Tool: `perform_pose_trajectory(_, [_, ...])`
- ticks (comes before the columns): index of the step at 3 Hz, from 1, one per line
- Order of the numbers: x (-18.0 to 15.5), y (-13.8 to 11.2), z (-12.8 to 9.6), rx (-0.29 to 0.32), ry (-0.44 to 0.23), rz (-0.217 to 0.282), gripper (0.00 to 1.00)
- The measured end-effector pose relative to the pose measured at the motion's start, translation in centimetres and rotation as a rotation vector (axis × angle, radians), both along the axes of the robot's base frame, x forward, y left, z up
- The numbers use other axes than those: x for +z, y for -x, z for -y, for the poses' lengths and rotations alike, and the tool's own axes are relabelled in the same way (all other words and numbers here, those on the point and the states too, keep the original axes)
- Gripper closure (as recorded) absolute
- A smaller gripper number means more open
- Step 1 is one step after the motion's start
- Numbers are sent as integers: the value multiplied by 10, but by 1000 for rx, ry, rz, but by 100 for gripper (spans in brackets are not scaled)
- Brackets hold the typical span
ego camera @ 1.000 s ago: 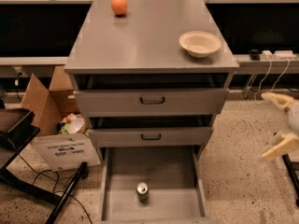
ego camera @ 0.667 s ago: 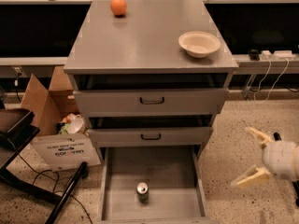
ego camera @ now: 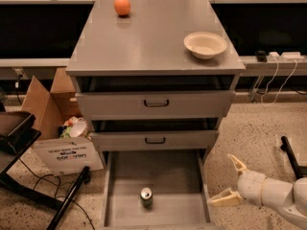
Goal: Pick green can from bottom drawer and place on counter
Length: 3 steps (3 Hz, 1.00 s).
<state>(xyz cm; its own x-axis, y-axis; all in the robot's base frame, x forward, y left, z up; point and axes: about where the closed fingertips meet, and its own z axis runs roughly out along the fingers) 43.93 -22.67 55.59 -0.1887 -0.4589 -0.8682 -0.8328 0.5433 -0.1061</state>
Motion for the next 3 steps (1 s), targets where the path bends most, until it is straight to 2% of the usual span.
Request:
perform_pose_trajectory(1, [0,0,0,0,0,0,0])
perform_pose_trajectory(2, [-19,-11,-11,27,-12,-6,0])
perform_pose_trajectory(3, [-61,-37,-48,48,-77,25,0])
